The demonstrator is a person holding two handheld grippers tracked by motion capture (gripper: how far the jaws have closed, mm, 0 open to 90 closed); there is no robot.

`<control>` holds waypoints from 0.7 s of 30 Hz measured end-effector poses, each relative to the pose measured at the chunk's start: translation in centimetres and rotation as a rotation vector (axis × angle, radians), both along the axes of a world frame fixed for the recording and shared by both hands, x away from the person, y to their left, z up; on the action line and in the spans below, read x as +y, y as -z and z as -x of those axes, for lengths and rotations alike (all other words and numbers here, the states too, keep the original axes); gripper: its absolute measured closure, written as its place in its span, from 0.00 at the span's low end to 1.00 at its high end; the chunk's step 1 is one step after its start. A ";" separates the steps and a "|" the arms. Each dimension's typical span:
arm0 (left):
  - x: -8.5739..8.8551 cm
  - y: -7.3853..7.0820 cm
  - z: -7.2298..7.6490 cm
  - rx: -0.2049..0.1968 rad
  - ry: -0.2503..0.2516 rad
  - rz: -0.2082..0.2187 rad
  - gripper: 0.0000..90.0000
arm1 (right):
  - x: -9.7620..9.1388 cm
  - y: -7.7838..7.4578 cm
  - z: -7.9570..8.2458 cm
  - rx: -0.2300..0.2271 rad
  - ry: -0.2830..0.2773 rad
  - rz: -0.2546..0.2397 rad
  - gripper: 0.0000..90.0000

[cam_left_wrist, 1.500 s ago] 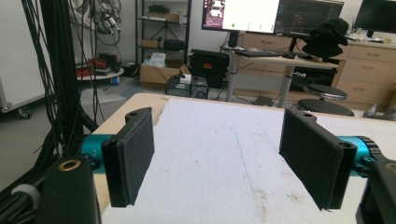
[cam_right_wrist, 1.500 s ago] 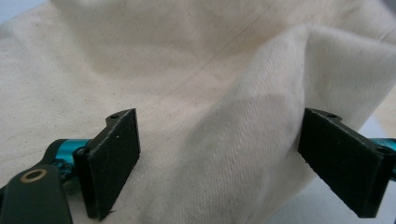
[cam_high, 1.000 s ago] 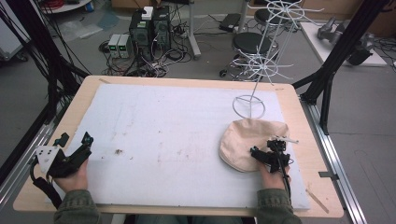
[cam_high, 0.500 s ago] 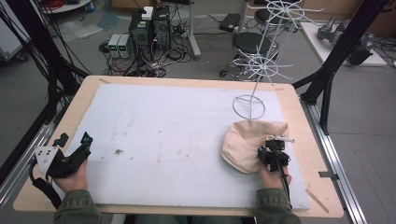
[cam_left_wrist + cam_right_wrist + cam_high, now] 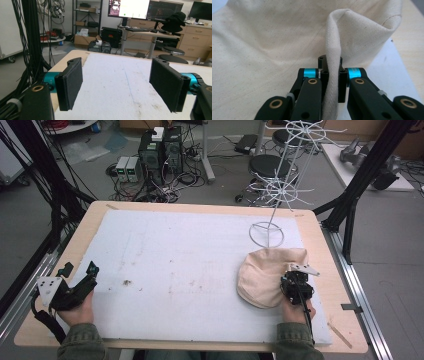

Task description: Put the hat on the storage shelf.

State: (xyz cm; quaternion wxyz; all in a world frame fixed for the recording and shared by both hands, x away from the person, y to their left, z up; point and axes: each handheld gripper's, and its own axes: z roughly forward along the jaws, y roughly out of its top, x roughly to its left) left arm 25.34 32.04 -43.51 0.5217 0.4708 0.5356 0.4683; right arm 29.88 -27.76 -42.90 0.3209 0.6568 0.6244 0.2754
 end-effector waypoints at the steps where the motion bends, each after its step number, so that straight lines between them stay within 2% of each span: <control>1: 0.0 0.0 0.0 -0.001 0.000 0.000 0.30 | 0.0 0.0 0.0 0.000 0.000 0.000 0.97; 2: 0.0 0.0 0.0 -0.001 0.001 0.001 0.30 | 0.2 -0.2 0.2 -0.029 -0.006 0.019 0.97; 4: 0.0 0.0 0.0 0.002 0.003 0.001 0.30 | 0.3 -0.3 0.3 -0.040 -0.009 0.027 0.97; 5: 0.0 0.0 0.0 0.002 0.005 0.001 0.30 | 0.4 -0.7 0.5 -0.087 -0.018 0.039 0.97; 7: 0.0 0.0 -0.1 0.001 0.006 0.001 0.30 | 0.5 -0.9 0.7 -0.103 -0.025 0.045 0.96; 9: 0.0 0.0 -0.1 0.001 0.007 0.002 0.30 | 0.8 -1.2 1.0 -0.152 -0.035 0.061 0.97; 10: 0.0 0.1 -0.1 0.002 0.008 0.003 0.30 | 1.0 -1.5 1.3 -0.192 -0.047 0.075 0.97; 11: 0.0 0.1 -0.1 0.003 0.009 0.002 0.30 | 1.0 -1.5 1.3 -0.192 -0.047 0.075 0.97; 17: 0.0 0.1 -0.2 0.003 0.010 0.002 0.30 | 1.6 -2.3 2.1 -0.288 -0.076 0.106 0.96; 18: 0.0 0.1 -0.2 0.002 0.010 0.003 0.30 | 1.6 -2.3 2.1 -0.288 -0.076 0.106 0.96; 19: 0.0 0.1 -0.2 0.002 0.010 0.003 0.30 | 1.9 -2.5 2.4 -0.317 -0.084 0.120 0.96; 21: 0.0 0.1 -0.2 0.003 0.010 0.003 0.30 | 2.1 -2.7 2.5 -0.330 -0.085 0.131 0.96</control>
